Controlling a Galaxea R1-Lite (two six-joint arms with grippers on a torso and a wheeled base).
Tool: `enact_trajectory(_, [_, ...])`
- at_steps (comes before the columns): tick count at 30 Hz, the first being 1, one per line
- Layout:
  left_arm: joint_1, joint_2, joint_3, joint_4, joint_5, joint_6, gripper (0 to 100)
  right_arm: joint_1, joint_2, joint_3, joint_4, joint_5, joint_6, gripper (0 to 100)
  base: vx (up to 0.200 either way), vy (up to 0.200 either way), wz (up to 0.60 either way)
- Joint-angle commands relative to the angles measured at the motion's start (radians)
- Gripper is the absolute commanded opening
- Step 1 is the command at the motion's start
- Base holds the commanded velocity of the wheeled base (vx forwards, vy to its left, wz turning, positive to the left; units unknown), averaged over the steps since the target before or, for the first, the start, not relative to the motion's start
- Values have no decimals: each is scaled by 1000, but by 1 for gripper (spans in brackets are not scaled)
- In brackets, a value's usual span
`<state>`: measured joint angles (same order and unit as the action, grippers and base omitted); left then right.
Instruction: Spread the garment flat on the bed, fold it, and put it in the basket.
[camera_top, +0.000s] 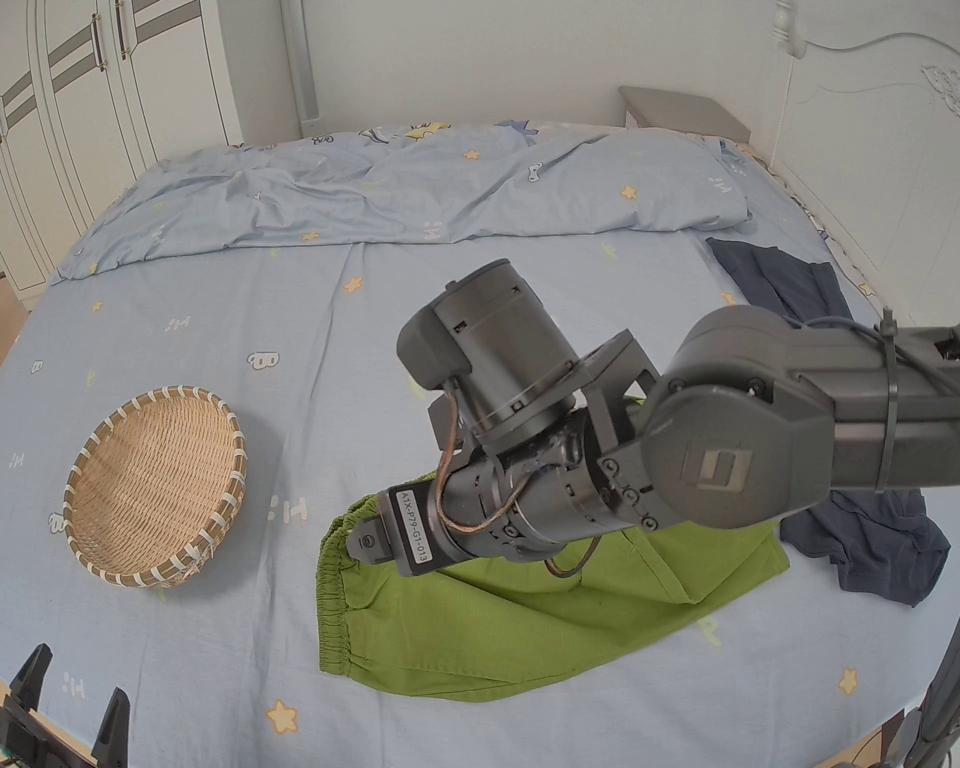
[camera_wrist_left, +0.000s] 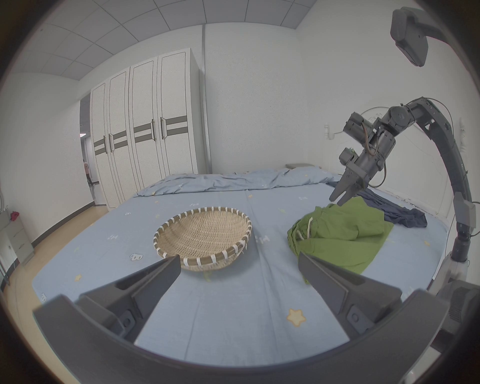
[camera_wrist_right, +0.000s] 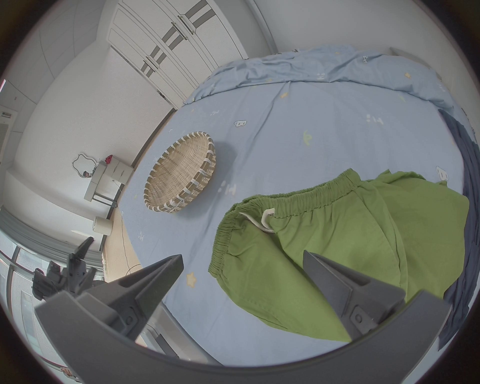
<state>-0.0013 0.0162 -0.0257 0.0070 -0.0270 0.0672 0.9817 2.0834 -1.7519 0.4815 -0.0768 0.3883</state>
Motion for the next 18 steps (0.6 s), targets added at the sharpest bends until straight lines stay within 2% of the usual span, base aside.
enact_trajectory(1, [-20,116,-281,48,-8,-73,100,-23,-14,40,37,2,6,100,0,0,0])
enact_trajectory(3, [-39,194,-332,79,-27,-87,100,-35,-43,54,37,5,9,100,0,0,0])
enact_trajectory(4, [-55,284,-361,93,-86,-86,100,-51,-86,86,37,23,9,100,0,0,0])
enact_trajectory(7, [-71,470,-390,80,-195,-104,100,-101,-198,177,25,112,11,100,0,0,0])
enact_trajectory(9, [-72,577,-398,65,-229,-126,100,-141,-275,241,25,175,11,100,0,0,0])
enact_trajectory(12, [-80,758,-399,13,-295,-185,100,-227,-407,376,9,327,9,100,0,0,0])
enact_trajectory(13, [-82,766,-399,11,-301,-190,100,-233,-414,382,8,335,9,100,0,0,0])
enact_trajectory(14, [-100,874,-391,-32,-375,-259,100,-310,-485,470,-37,427,9,100,0,0,0])
enact_trajectory(18, [-112,1042,-353,-125,-556,-389,100,-459,-615,658,-193,563,3,100,0,0,0])
